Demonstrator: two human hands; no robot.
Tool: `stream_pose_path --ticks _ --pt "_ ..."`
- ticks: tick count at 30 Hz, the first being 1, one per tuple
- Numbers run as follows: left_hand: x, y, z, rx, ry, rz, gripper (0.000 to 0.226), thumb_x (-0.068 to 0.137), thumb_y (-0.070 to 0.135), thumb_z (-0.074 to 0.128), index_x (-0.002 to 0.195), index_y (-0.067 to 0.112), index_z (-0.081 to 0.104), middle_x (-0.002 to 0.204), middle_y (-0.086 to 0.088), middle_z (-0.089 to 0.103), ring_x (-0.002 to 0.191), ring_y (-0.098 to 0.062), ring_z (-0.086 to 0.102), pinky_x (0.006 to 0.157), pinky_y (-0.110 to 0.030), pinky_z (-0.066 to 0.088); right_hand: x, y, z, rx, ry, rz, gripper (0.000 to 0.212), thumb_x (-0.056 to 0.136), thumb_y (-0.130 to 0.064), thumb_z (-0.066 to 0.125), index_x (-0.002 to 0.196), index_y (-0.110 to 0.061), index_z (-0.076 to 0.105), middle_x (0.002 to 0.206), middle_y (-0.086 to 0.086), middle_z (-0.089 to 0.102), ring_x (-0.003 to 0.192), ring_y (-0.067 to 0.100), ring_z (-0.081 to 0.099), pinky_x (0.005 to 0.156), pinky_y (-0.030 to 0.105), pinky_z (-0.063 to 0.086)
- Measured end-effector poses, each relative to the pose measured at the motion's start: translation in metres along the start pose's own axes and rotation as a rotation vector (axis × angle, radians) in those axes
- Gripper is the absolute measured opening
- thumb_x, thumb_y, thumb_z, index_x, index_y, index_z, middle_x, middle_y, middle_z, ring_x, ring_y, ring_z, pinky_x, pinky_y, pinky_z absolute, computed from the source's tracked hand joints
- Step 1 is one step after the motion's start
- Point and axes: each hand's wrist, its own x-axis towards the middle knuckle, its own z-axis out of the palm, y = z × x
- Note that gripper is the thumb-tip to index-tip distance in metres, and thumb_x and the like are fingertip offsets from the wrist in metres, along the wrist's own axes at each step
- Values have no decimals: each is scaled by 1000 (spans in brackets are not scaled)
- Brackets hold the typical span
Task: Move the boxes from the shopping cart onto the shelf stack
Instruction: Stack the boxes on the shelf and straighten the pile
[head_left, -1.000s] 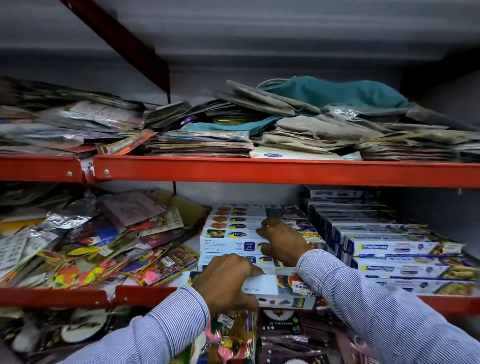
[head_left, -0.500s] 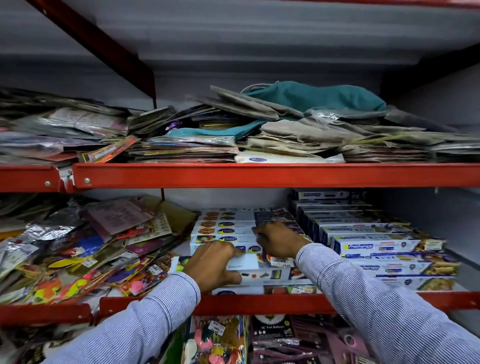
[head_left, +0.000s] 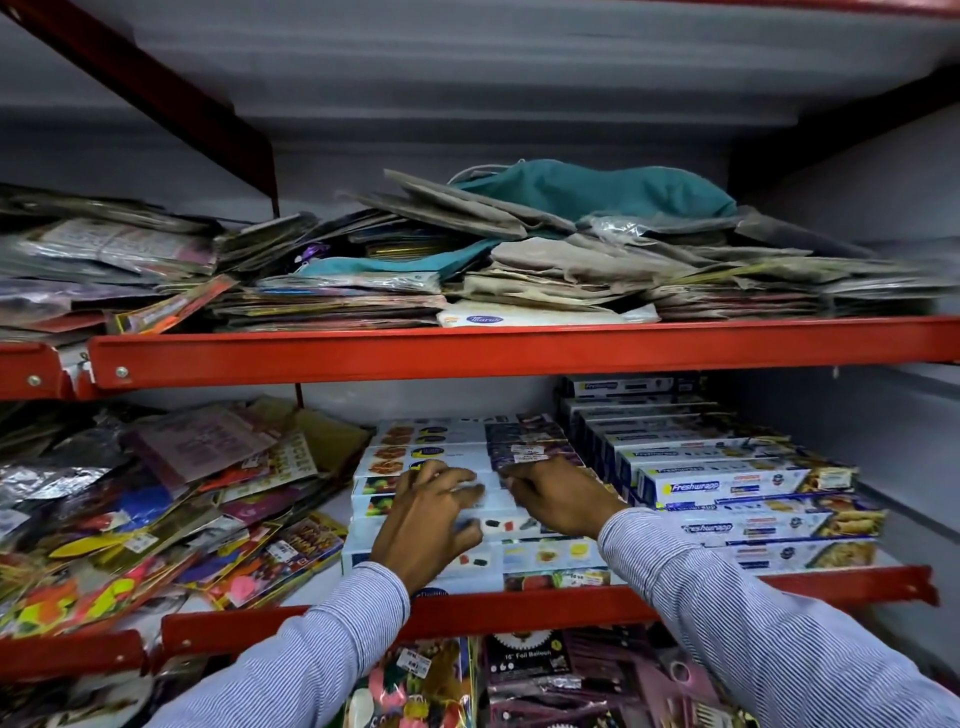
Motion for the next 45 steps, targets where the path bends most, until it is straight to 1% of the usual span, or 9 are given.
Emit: stream_pose_path --ticks 6,12,26,33,35,36,38,39,45 --pt "-8 -6 9 0 -80 -48 52 97 46 44 146 29 42 156 5 40 142 -18 33 116 -42 24 -12 -2 22 -38 153 -85 43 104 -41 29 117 -14 60 121 9 68 107 29 64 90 41 54" --pt "-10 -10 9 -25 -100 -50 51 100 45 42 149 31 37 157 6 37 145 -15 29 118 -40 21 -12 -1 29 -14 210 -87 45 105 -43 25 123 -17 57 122 6 67 106 27 64 86 33 50" --pt "-14 -21 3 -27 -128 -25 47 103 40 39 149 32 35 159 8 32 148 -9 23 122 -39 10 -6 -6 32 -9 239 -13 57 97 -65 27 111 -24 64 110 1 74 94 24 70 78 38 57" --pt "-17 -22 8 53 -111 -27 49 103 41 31 151 31 31 160 7 31 149 -13 21 121 -44 14 -9 -9 38 -73 313 -32 49 102 -54 20 100 -24 59 99 0 70 86 23 67 65 30 47" --pt "-20 -21 11 144 -105 -9 52 103 41 26 153 28 25 162 4 25 151 -18 14 121 -49 13 -11 -13 42 -95 345 -25 46 104 -47 21 105 -22 60 106 2 70 97 24 66 73 29 45" --pt "-23 -21 12 186 -94 -13 53 103 42 23 154 25 22 164 2 21 152 -21 9 122 -52 12 -11 -13 45 -116 332 -3 47 105 -45 20 117 -21 59 120 2 68 113 24 63 88 32 47" --pt "-26 -20 15 225 -33 -31 58 103 45 22 155 20 17 165 -3 13 152 -29 0 120 -60 9 -12 -14 52 -145 310 66 54 105 -46 17 143 -21 46 153 2 47 146 22 37 121 42 28" --pt "-27 -20 16 246 5 -36 61 102 47 22 156 17 15 166 -6 9 152 -32 -3 119 -63 8 -13 -13 54 -146 332 96 58 104 -48 16 150 -20 37 161 2 35 152 21 24 126 46 16" --pt "-31 -29 23 352 153 -57 71 101 52 26 155 9 9 165 -18 2 150 -42 -1 114 -73 3 -23 -6 69 -240 550 105 64 102 -45 29 159 -18 12 169 3 7 156 20 3 124 54 5"
